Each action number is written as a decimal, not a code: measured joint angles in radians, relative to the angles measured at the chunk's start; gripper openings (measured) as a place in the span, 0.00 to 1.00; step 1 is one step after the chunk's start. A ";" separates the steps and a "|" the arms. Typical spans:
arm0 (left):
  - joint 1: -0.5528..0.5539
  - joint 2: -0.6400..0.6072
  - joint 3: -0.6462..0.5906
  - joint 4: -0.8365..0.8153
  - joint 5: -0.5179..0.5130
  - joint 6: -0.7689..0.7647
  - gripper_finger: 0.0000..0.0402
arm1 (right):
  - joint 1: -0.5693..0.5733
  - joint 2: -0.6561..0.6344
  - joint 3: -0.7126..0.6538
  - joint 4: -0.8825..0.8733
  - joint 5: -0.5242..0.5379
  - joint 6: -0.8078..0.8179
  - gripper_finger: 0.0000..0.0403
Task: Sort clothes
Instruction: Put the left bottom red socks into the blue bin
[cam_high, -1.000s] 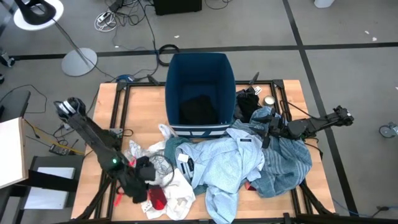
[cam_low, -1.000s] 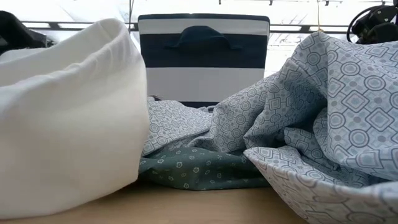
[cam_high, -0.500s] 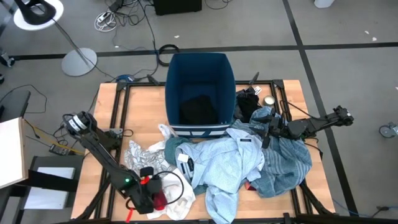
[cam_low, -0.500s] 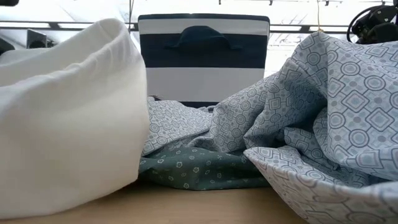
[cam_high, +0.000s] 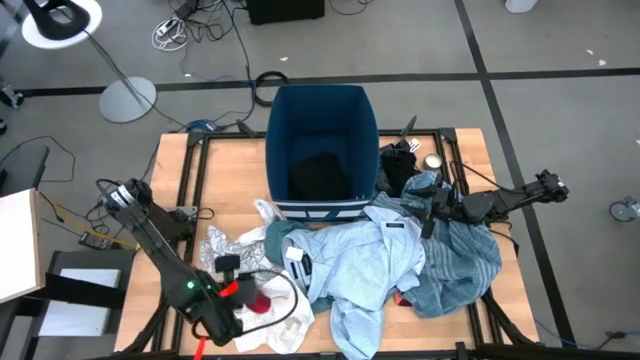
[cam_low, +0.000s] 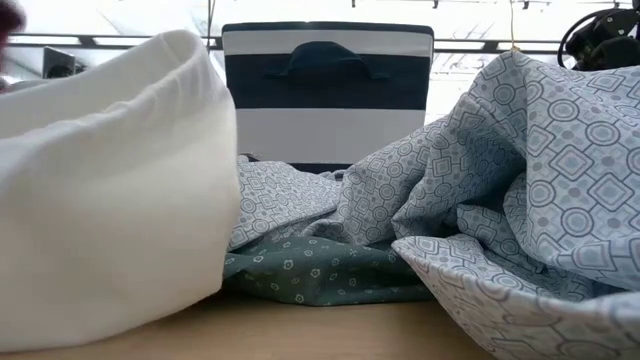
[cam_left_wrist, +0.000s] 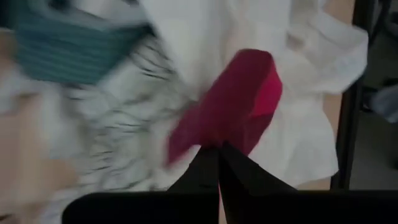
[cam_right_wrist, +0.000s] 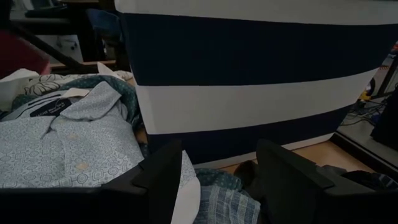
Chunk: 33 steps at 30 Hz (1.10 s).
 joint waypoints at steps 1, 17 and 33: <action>0.015 0.000 0.048 -0.044 -0.011 0.019 0.00 | 0.000 0.000 0.000 0.000 0.000 0.000 0.52; 0.602 -0.003 0.710 -0.166 -0.108 0.638 0.00 | 0.000 0.000 0.000 0.001 0.000 0.000 0.52; 1.074 0.065 0.740 0.032 0.127 0.798 0.09 | 0.000 0.000 0.000 0.014 0.000 0.000 0.52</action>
